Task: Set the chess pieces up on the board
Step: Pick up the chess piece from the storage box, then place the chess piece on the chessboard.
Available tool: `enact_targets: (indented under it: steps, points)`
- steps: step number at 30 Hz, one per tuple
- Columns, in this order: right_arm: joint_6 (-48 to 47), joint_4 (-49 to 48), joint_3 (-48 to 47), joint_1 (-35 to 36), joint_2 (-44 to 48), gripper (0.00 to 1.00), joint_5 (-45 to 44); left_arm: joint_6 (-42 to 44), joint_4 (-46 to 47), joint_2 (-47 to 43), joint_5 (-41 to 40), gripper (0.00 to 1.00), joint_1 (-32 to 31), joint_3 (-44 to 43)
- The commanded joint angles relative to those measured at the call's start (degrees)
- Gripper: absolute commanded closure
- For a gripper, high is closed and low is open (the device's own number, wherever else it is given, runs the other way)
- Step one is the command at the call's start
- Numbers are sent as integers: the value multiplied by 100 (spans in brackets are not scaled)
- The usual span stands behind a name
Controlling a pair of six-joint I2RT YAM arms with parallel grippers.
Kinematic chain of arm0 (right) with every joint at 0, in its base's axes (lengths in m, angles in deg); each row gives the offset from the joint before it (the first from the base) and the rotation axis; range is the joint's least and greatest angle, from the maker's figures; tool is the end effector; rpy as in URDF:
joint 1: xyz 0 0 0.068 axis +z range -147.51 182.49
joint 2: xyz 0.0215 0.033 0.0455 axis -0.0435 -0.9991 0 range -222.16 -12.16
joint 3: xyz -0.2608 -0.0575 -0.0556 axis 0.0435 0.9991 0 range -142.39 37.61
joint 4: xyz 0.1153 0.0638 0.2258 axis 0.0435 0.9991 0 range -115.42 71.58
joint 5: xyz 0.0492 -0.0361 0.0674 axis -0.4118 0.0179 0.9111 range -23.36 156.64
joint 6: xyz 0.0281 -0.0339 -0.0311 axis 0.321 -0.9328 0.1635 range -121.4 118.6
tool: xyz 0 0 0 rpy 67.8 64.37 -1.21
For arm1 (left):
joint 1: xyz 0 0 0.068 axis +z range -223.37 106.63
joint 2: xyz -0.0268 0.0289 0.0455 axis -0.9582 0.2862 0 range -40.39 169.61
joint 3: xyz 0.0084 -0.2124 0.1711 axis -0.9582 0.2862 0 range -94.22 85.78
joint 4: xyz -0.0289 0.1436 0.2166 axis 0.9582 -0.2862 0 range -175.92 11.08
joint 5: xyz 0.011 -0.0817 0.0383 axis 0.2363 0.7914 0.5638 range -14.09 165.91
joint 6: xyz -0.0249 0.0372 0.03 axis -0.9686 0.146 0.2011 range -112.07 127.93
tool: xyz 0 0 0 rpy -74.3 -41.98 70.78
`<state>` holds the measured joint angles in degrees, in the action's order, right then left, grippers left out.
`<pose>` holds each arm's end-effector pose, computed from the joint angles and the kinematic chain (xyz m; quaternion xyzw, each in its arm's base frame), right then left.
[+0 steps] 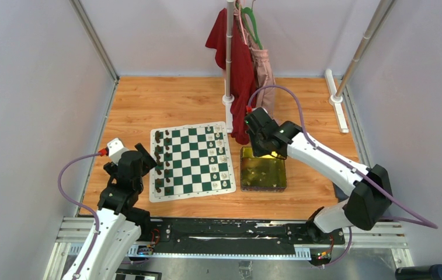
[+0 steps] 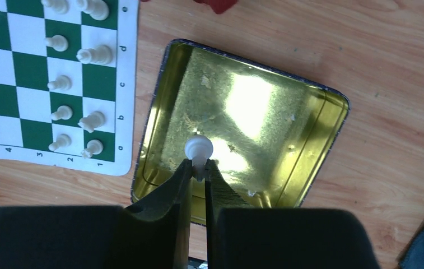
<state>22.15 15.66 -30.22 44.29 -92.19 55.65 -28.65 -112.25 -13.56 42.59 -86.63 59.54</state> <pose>0.2219 0.1892 0.2931 -0.1201 0.9376 0.0928 0.3129 0.1175 -0.0077 0.2323 -0.3028 0.8009 0.0397 0.5151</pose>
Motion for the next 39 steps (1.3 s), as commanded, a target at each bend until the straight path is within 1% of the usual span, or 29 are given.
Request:
enact_targets:
  steps: [1,9,17,29,39]
  points:
    - [-186,312,-437,354,-399,100,42,-3,-52,-51,-91,0,-28,58]
    - [-331,408,-1205,790,-1215,100,36,-26,-61,-90,-120,0,-28,60]
    - [-404,432,-1663,1091,-1801,100,35,-42,-69,-125,-121,0,-36,66]
    - [-492,298,-1905,1276,-2450,100,155,-42,-69,-134,-141,0,-40,75]
    - [-521,31,-1841,1358,-2783,100,280,-49,-69,-125,-146,0,-43,78]
